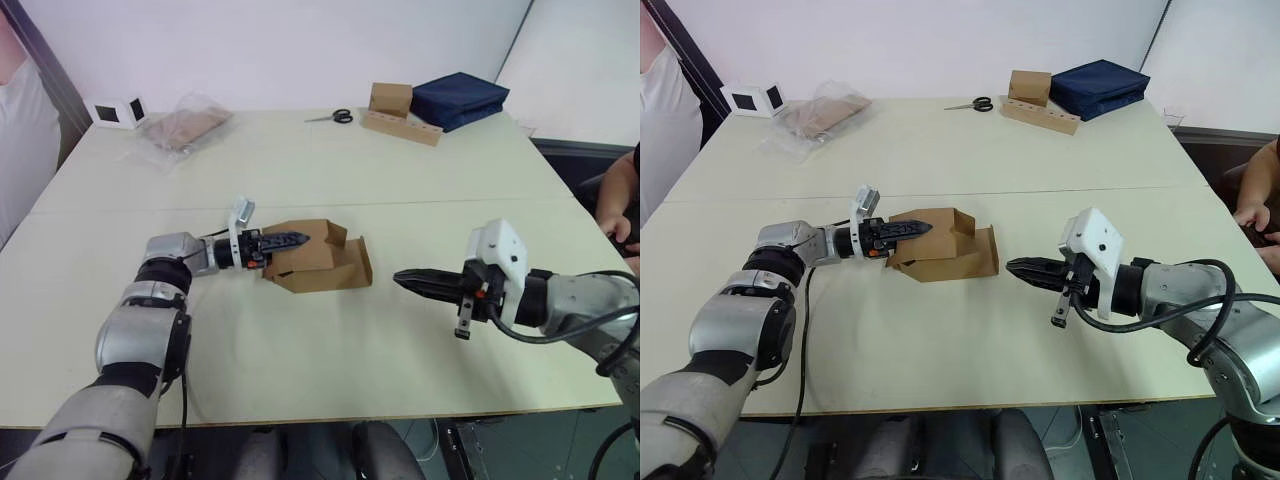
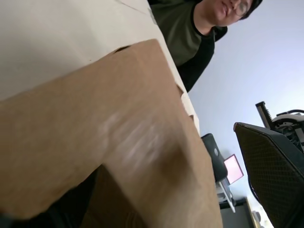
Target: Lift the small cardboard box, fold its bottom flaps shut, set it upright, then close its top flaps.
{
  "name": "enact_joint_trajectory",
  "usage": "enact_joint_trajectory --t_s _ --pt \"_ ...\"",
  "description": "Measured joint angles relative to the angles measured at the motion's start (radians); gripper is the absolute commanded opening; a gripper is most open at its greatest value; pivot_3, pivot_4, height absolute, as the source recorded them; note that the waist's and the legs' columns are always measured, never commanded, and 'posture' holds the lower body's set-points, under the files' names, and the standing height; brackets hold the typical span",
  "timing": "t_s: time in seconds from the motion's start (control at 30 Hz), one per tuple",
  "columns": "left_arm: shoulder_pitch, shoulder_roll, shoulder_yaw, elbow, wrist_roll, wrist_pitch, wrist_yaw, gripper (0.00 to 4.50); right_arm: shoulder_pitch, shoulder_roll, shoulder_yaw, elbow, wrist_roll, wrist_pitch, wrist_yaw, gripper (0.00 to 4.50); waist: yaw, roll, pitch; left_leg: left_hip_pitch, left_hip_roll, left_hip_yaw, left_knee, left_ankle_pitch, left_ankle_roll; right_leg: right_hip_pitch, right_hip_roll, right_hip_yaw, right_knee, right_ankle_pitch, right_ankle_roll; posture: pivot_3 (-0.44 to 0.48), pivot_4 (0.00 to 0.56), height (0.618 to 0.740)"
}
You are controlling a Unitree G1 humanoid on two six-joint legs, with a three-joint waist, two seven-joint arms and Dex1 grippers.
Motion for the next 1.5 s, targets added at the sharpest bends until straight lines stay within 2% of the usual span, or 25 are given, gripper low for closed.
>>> enact_joint_trajectory --t_s 0.3,0.33,0.63,0.73,0.83,0.97,1.1,1.5 --pt "0.000 0.000 0.023 -0.001 0.020 0.002 -0.017 0.20 -0.009 0.000 0.002 -0.003 0.004 -0.002 -0.013 0.00 0.000 0.000 0.000 0.000 0.000 0.000 0.000 0.000 0.000 0.000 0.000 0.000 0.000 0.000 0.000 0.000 0.150 0.740" --pt "0.000 0.000 0.026 -0.001 0.020 0.002 -0.021 0.08 -0.013 0.000 0.003 -0.002 0.004 -0.004 -0.013 0.00 0.000 0.000 0.000 0.000 0.000 0.000 0.000 0.000 0.000 0.000 0.000 0.000 0.000 0.000 0.000 0.000 0.150 0.740" --pt "0.003 0.011 0.026 -0.062 0.019 0.057 -0.064 0.08 -0.030 0.000 0.017 0.006 -0.003 -0.007 -0.014 0.00 0.000 0.000 0.000 0.000 0.000 0.000 0.000 0.000 0.000 0.000 0.000 0.000 0.000 0.000 0.000 0.000 0.150 0.740" --pt "0.025 0.028 0.028 -0.169 -0.003 0.111 -0.069 0.08 -0.038 0.004 0.024 0.010 -0.007 -0.012 -0.018 0.00 -0.001 0.000 0.000 0.000 0.000 0.000 0.000 0.000 0.000 0.000 0.000 0.000 0.000 0.000 0.000 0.000 0.150 0.740" --pt "0.094 0.035 0.068 -0.393 -0.072 0.174 -0.052 0.08 -0.081 0.042 0.029 0.038 -0.023 -0.034 -0.054 0.00 -0.004 0.000 0.000 0.000 0.001 0.000 0.000 0.000 0.000 0.000 0.000 0.000 0.001 0.000 0.000 0.000 0.150 0.740" --pt "0.210 0.021 0.141 -0.763 -0.195 0.241 0.045 0.08 -0.248 0.195 0.042 0.159 -0.075 -0.094 -0.193 0.00 -0.013 0.000 0.000 0.000 0.001 -0.001 0.000 0.001 -0.002 -0.001 -0.001 0.000 0.002 0.000 0.000 0.000 0.150 0.740" --pt "0.275 0.024 0.186 -0.960 -0.272 0.269 0.129 0.08 -0.343 0.293 0.072 0.257 -0.133 -0.162 -0.247 0.00 -0.016 0.000 0.000 0.000 0.001 0.000 0.000 0.001 -0.002 -0.001 -0.001 0.000 0.001 0.000 0.000 0.000 0.150 0.740" --pt "0.331 0.032 0.204 -1.077 -0.402 0.291 0.262 0.08 -0.414 0.405 0.200 0.393 -0.232 -0.284 -0.201 0.00 -0.025 0.000 0.000 0.000 0.001 0.000 -0.001 0.001 -0.002 -0.001 0.000 0.000 0.002 0.000 0.000 0.000 0.150 0.740"
